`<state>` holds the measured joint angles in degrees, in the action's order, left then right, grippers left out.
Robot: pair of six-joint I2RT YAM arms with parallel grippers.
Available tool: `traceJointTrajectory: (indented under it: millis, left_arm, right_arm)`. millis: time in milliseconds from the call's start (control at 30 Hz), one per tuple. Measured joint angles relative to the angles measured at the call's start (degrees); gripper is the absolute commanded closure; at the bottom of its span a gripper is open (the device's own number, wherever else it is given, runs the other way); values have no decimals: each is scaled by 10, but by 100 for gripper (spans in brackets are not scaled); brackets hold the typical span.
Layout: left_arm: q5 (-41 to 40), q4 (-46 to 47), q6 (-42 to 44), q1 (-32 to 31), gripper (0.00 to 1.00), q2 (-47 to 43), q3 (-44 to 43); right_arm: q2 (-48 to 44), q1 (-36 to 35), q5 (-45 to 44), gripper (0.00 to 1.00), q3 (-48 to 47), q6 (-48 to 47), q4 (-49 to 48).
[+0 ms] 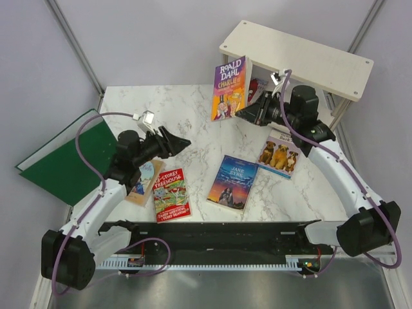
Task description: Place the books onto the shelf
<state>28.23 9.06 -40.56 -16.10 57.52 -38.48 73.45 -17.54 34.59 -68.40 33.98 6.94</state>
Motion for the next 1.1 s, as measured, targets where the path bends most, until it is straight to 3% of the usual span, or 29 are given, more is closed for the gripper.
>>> traceJointTrajectory:
  millis: [400, 467, 500, 533, 767, 900, 1100]
  left_arm:
    - [14, -30, 24, -7, 23, 26, 42]
    - [15, -31, 33, -16, 17, 36, 42]
    - [15, -31, 38, -20, 5, 40, 42]
    - [15, -32, 41, -27, 0, 46, 42]
    - [-56, -90, 89, -137, 0, 97, 2]
    - [-95, -110, 107, -193, 0, 120, -23]
    - [-131, -128, 111, -208, 0, 129, -25]
  right_arm:
    - [95, 86, 4, 100, -216, -18, 70]
    - [104, 115, 19, 100, -236, -14, 75]
    - [108, 132, 23, 100, -245, -11, 78]
    - [114, 152, 32, 100, -255, -6, 80]
    - [173, 259, 50, 100, -321, 30, 84]
    - [210, 266, 60, 100, -343, 48, 85]
    - [219, 268, 71, 100, -343, 63, 86]
